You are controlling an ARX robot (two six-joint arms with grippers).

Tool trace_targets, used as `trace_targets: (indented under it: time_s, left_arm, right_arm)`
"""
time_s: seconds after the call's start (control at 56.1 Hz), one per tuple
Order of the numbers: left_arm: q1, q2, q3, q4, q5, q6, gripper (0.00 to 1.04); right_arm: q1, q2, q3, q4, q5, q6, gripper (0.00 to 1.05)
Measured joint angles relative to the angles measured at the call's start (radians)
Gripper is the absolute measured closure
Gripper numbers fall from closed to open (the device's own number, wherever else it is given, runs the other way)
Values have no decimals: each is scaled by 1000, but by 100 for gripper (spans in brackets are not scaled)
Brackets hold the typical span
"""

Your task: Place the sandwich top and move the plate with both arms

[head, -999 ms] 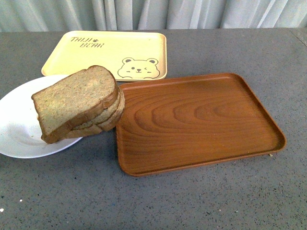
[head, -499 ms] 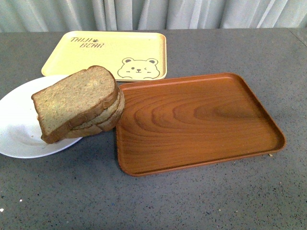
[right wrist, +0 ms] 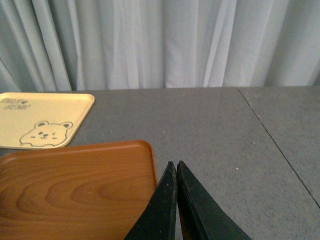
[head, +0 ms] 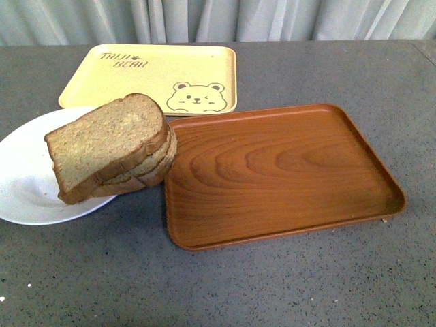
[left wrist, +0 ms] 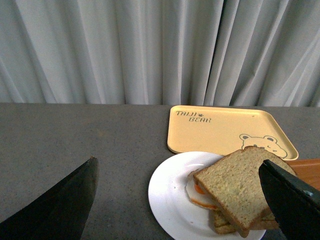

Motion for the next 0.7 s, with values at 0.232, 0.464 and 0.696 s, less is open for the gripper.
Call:
trace_targets:
  time_s: [0.232,0.464,0.696]
  left_arm:
    - [0,0,0,0,0,0,9]
    - [0,0,0,0,0,0,9]
    - [0,0,0,0,0,0,9]
  right_arm:
    - [-9,-164,0,-142,-5,0,103]
    - [-9,-301,-1,-267,-6,0,103]
    - [-9,-409,-1,-372,-5,0,103]
